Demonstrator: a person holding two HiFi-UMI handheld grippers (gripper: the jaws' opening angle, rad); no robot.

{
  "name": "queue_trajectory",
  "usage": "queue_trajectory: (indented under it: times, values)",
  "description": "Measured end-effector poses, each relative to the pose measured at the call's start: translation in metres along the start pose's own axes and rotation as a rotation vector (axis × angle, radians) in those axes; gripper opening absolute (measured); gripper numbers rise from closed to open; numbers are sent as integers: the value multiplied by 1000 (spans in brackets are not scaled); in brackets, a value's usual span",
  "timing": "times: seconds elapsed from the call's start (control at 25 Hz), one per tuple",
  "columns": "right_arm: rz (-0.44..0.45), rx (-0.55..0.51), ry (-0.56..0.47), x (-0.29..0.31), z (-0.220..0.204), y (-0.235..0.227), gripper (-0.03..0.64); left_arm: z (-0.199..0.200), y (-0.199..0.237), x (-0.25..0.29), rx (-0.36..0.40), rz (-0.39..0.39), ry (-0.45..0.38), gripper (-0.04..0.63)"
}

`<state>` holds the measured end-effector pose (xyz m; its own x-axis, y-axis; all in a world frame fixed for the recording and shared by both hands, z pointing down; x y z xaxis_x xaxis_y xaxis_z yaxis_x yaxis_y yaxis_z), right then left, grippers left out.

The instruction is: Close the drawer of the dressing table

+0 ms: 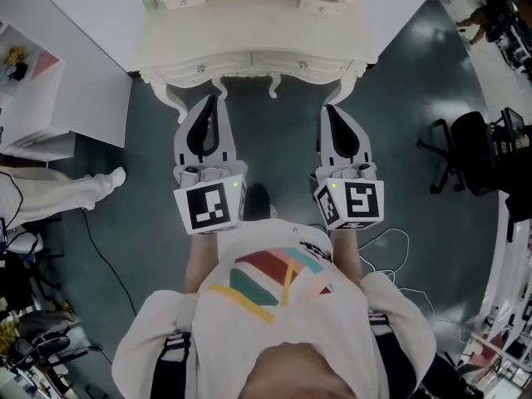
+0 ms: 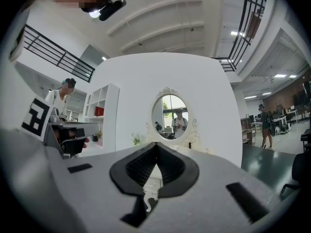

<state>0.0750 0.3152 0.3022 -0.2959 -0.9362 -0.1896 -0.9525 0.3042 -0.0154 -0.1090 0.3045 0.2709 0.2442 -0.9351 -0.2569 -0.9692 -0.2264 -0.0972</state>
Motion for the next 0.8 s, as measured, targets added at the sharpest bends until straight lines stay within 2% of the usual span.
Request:
queue_trajectory:
  times: [0.24,0.4,0.56,0.8]
  values:
    - [1,14,-10,6,-9,-12,0,-8,1,15,-1,14,-10,8]
    - [-33,32,-25,15,-17,-31,0,-8,9,35,0,30,-67,8]
    - [-35,22,-21,39,-25,-40,0,-16,18,65,1,19,-99,8]
    - [-30,-18,12,96,-37,-55,0,-36,34,124,-29,17,-87,8]
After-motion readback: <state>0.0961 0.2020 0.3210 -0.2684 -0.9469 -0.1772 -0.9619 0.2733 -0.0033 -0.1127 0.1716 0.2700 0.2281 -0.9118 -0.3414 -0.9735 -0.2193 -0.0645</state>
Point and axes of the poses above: the fingertips, and each gripper's own axes: x forward along the fingers, y to its left, z out of its top, the point moved 1 cm from there along -x, backward along the fingers, and after that the axes turned 9 degrees about -y, right-handed, at the moved point
